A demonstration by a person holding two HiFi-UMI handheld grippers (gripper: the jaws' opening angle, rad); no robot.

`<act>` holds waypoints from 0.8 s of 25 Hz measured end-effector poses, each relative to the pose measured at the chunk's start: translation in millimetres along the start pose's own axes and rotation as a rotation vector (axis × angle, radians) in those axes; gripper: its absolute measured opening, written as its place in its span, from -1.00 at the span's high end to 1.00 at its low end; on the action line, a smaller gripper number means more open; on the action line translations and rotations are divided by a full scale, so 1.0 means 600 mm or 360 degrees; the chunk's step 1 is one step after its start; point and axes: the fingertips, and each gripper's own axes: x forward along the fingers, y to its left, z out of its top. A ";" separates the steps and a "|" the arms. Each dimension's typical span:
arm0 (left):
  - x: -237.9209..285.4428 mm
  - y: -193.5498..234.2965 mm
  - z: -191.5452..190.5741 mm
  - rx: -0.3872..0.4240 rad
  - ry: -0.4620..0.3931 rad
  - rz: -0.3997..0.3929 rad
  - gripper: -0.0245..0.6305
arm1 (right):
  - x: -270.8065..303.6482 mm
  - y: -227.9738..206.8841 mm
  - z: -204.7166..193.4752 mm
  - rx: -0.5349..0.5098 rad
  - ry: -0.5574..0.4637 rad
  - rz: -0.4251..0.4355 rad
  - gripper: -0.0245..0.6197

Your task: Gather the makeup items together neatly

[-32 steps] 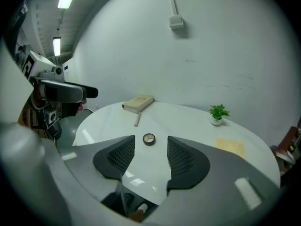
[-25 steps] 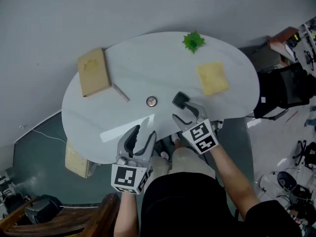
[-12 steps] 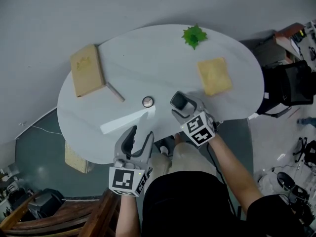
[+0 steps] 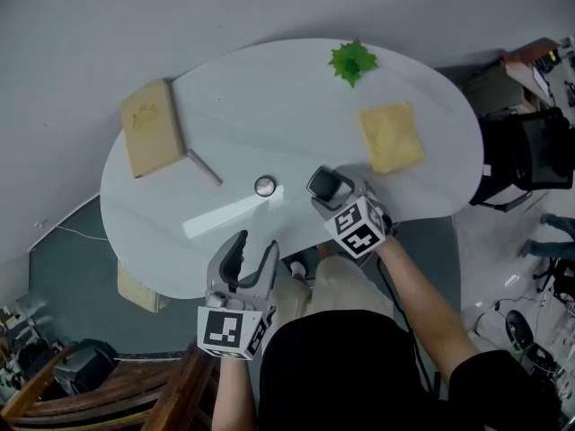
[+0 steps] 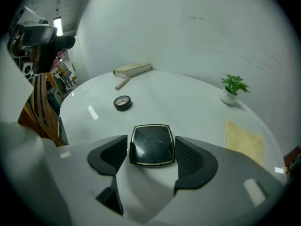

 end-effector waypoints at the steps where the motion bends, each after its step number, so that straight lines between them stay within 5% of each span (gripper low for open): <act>1: 0.001 0.000 0.000 0.0002 -0.0001 0.0000 0.29 | 0.002 0.000 -0.002 0.0002 0.0007 0.0004 -0.02; 20: -0.003 -0.002 0.011 -0.0014 0.0016 0.0068 0.29 | 0.007 -0.018 0.013 0.0077 -0.0001 -0.0001 -0.01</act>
